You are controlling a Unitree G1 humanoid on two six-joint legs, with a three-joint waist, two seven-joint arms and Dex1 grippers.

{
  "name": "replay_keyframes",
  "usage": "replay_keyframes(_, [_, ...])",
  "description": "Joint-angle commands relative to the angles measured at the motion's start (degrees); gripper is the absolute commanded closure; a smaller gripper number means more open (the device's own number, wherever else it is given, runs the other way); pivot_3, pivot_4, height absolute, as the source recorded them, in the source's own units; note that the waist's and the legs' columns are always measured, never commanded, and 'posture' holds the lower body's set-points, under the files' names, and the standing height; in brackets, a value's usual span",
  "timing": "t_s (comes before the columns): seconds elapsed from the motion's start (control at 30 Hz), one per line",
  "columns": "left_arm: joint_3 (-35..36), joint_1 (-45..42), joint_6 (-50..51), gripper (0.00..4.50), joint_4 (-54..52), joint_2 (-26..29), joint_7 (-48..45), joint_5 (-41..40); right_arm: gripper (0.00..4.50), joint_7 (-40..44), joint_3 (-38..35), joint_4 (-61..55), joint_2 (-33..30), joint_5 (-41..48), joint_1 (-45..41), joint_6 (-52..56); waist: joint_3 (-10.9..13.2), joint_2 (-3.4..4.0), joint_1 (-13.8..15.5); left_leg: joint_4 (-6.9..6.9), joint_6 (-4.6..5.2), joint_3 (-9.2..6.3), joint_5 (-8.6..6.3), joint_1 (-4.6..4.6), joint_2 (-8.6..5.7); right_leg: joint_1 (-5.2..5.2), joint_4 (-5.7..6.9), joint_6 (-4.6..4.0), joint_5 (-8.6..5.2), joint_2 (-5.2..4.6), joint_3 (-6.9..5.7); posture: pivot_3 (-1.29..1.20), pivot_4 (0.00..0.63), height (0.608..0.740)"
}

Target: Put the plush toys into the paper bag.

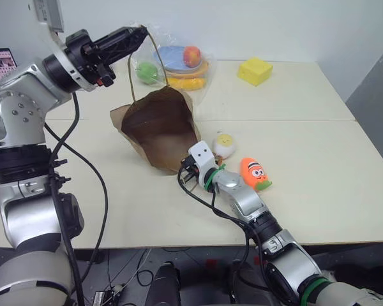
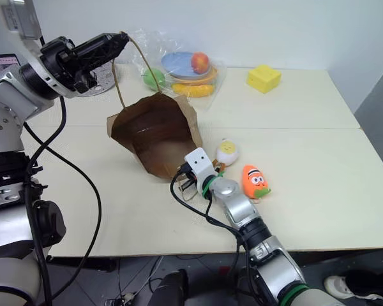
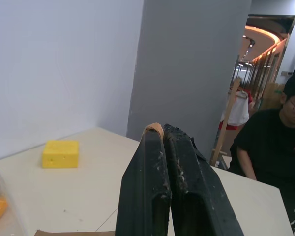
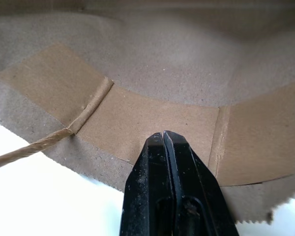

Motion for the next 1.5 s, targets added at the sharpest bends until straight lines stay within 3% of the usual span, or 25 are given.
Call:
replay_keyframes(0.03, [-0.3, 3.2, -1.1, 4.5, -3.9, 0.8, -0.8, 0.1, 4.48, 0.4, -1.3, -2.1, -0.4, 0.0, 0.4, 0.2, 0.0, 0.0, -0.1, 0.0, 0.0, 0.0, 0.0, 0.0, 0.0, 0.01, 0.0, 0.0, 0.0, 0.0, 0.0, 0.0, 0.15, 0.74])
replay_keyframes(0.23, [-4.6, 9.3, -4.0, 4.5, -6.5, 0.8, -2.5, 3.4, 4.48, 7.7, -2.5, -13.8, -0.2, 6.1, 1.0, -2.9, 0.0, 0.0, -0.2, -0.01, 0.0, 0.01, 0.0, 0.01, 0.0, 0.0, 0.01, 0.0, 0.0, 0.0, 0.01, 0.0, 0.15, 0.74])
replay_keyframes(0.53, [-5.8, 9.2, -4.9, 4.5, -5.7, 0.3, -3.3, 4.2, 4.48, 12.1, -4.4, -34.8, -4.6, 14.6, 2.6, 9.5, 0.0, 0.0, -0.2, -0.02, -0.01, -0.01, -0.01, 0.01, 0.0, 0.0, 0.0, 0.0, 0.0, 0.0, -0.01, 0.0, 0.15, 0.74])
replay_keyframes(0.67, [-5.9, 8.7, -4.5, 4.5, -5.1, 0.8, -3.9, 3.9, 3.59, 11.0, -12.4, -45.0, -11.1, 19.9, 3.9, 16.1, 0.0, -0.01, 0.6, -0.02, -0.01, -0.01, -0.01, -0.02, 0.0, 0.0, -0.03, 0.0, 0.0, -0.01, -0.01, 0.0, 0.15, 0.74])
replay_keyframes(0.83, [-6.4, 8.8, -4.2, 4.5, -5.2, 1.2, -4.5, 3.9, 1.76, 4.7, -19.5, -44.5, -14.1, 20.1, 5.0, 19.2, 0.0, -0.01, 0.8, -0.01, 0.0, 0.01, -0.01, -0.01, 0.0, 0.0, -0.04, -0.01, 0.0, 0.0, -0.01, 0.0, 0.15, 0.74])
replay_keyframes(1.0, [-6.7, 8.1, -4.1, 4.5, -5.0, 1.1, -4.9, 3.9, 0.01, 2.4, -11.8, -33.3, -18.1, 10.4, 6.0, 17.6, 0.0, -0.01, 0.5, -0.01, 0.0, 0.07, -0.01, 0.01, 0.0, -0.02, -0.04, -0.01, 0.0, 0.0, 0.04, 0.0, 0.15, 0.74])
replay_keyframes(1.27, [-7.0, 7.8, -3.4, 4.5, -5.3, 1.7, -5.2, 4.2, 0.01, 1.6, -6.4, -22.3, -17.1, 4.5, 2.6, 16.2, 0.0, 0.0, 0.5, -0.02, 0.0, 0.07, -0.01, -0.02, 0.0, -0.05, -0.04, -0.01, 0.0, 0.0, 0.05, 0.0, 0.15, 0.74])
replay_keyframes(1.47, [-6.8, 8.3, -2.4, 4.5, -6.7, 1.4, -4.5, 3.8, 0.01, 0.1, -6.9, -19.1, -15.4, 2.8, 1.9, 13.4, 0.0, 0.0, 0.6, -0.02, 0.0, 0.06, -0.01, -0.02, 0.0, -0.04, -0.04, 0.0, 0.0, 0.0, 0.03, 0.0, 0.15, 0.74])
replay_keyframes(1.5, [-6.7, 8.4, -2.3, 4.5, -6.8, 1.5, -4.4, 3.8, 0.36, 0.2, -7.0, -19.1, -15.2, 2.8, 2.0, 13.2, 0.0, 0.0, 0.6, -0.02, 0.0, 0.06, -0.01, -0.02, 0.0, -0.04, -0.04, 0.0, 0.0, 0.0, 0.04, 0.0, 0.15, 0.74])
